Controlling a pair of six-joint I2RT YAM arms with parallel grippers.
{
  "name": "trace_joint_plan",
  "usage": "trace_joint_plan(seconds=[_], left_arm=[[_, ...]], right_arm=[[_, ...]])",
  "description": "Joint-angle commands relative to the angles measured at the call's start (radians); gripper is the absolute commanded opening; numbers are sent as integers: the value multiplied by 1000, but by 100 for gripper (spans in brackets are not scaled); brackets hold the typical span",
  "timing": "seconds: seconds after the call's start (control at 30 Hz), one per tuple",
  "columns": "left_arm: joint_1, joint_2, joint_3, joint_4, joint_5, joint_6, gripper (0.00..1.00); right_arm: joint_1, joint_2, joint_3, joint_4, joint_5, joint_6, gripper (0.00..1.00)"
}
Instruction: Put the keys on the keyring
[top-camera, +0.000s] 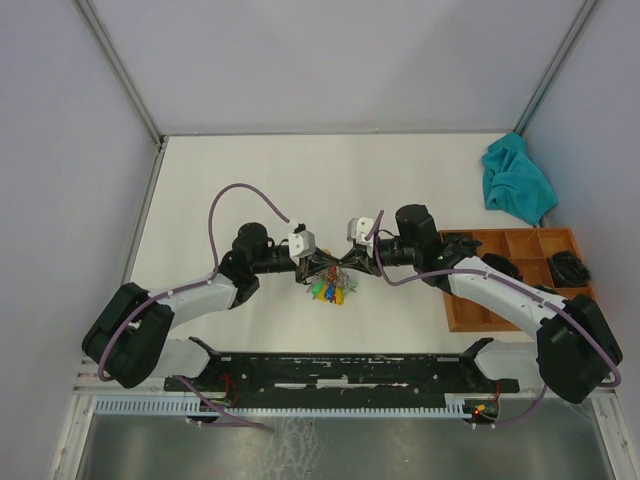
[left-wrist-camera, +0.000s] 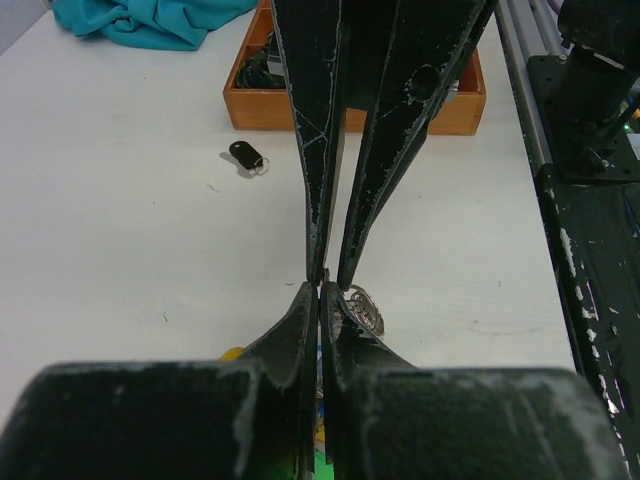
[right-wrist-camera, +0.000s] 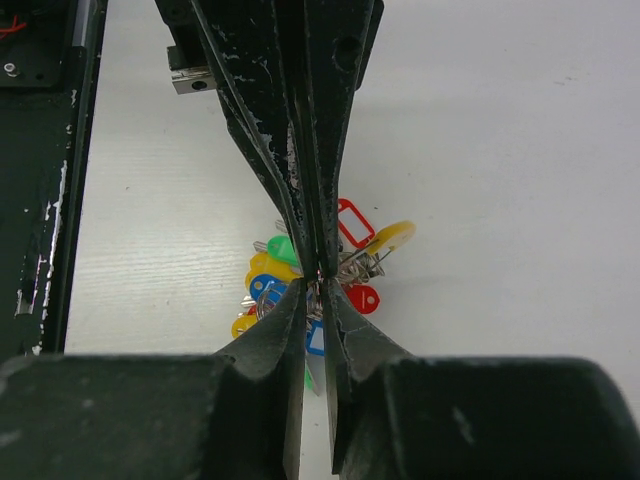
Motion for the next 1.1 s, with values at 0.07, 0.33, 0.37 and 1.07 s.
trace_joint_plan(seconds=[0.07,0.33,0.37,1.07], left_arm=[[1,0,17,79,37,-42,3],[1,-1,9,119,46,-73,3],[1,-1,7,121,46,-74,3],[4,-7,-53,143,-8,-104,29]], right_arm=[[4,21,55,-20,-33,-22,16],[4,29,61,-35,-17,-32,7],[4,29,61,-38,-11,-34,2],[4,-5,63,-18,-6,-10,1]])
